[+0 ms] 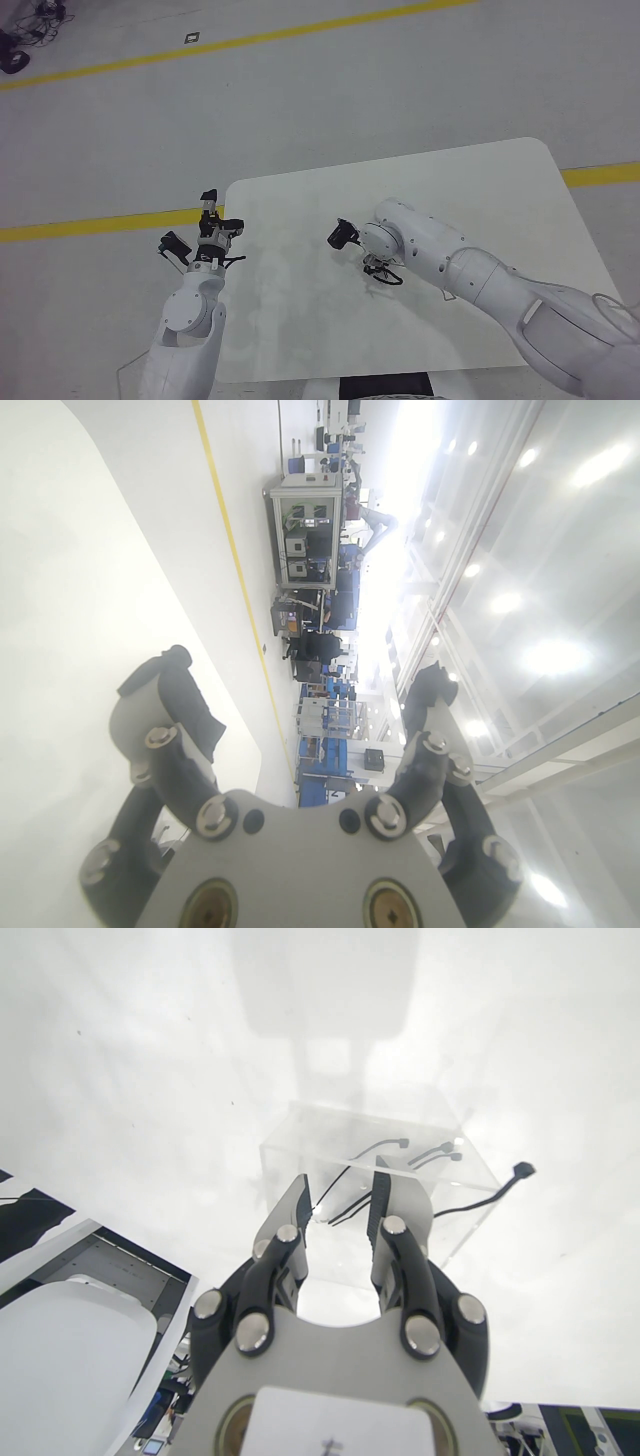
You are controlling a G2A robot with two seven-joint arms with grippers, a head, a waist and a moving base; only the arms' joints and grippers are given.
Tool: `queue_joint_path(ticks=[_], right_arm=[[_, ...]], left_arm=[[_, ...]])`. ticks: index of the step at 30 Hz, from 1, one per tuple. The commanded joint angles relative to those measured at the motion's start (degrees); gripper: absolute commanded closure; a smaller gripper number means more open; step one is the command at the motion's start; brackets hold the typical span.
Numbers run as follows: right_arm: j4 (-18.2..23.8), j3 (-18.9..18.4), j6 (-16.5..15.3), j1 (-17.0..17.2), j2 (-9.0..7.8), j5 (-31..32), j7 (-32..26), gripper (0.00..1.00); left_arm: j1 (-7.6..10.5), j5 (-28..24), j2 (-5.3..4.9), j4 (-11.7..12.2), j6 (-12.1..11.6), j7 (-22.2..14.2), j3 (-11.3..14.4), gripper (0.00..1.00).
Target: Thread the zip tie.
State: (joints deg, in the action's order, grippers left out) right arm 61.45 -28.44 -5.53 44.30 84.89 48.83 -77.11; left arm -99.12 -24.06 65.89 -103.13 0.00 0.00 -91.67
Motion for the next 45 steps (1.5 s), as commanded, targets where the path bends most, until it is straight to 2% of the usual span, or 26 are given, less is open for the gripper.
queue_joint_path(ticks=[1,10,19,22,26,39,42,44,45], right_arm=[[0.3,-0.3,0.0,0.1,-0.12,0.2,0.0,0.72],[1.7,-1.5,1.0,0.9,-0.63,1.9,-0.4,0.73],[0.5,-1.0,1.5,1.3,-0.13,2.7,-1.0,0.73],[-0.2,-0.9,1.4,1.1,0.2,2.4,-0.9,0.77],[-0.7,-0.9,1.3,0.9,0.54,2.3,-0.8,0.87],[0.5,-1.6,2.0,1.0,0.74,3.4,-1.2,0.96],[0.6,-1.8,2.1,1.2,0.74,3.6,-1.8,0.89],[0.4,-1.9,2.2,1.3,0.78,3.5,-2.0,0.74],[0.4,-1.9,2.2,1.3,0.81,3.6,-2.1,0.71]], left_arm=[[0.0,0.0,0.0,0.0,0.0,0.0,0.0,0.0],[0.0,0.0,0.0,0.0,0.0,0.0,0.0,0.0],[0.0,0.0,0.0,0.0,0.0,0.0,0.0,0.0],[0.0,0.0,0.0,0.0,0.0,0.0,0.0,0.0],[0.0,0.0,0.0,0.0,0.0,0.0,0.0,0.0],[0.0,0.0,0.0,0.0,0.0,0.0,0.0,0.0],[0.0,0.0,0.0,0.0,0.0,0.0,0.0,0.0],[0.0,0.0,0.0,0.0,0.0,0.0,0.0,0.0],[0.0,0.0,0.0,0.0,0.0,0.0,0.0,0.0]])
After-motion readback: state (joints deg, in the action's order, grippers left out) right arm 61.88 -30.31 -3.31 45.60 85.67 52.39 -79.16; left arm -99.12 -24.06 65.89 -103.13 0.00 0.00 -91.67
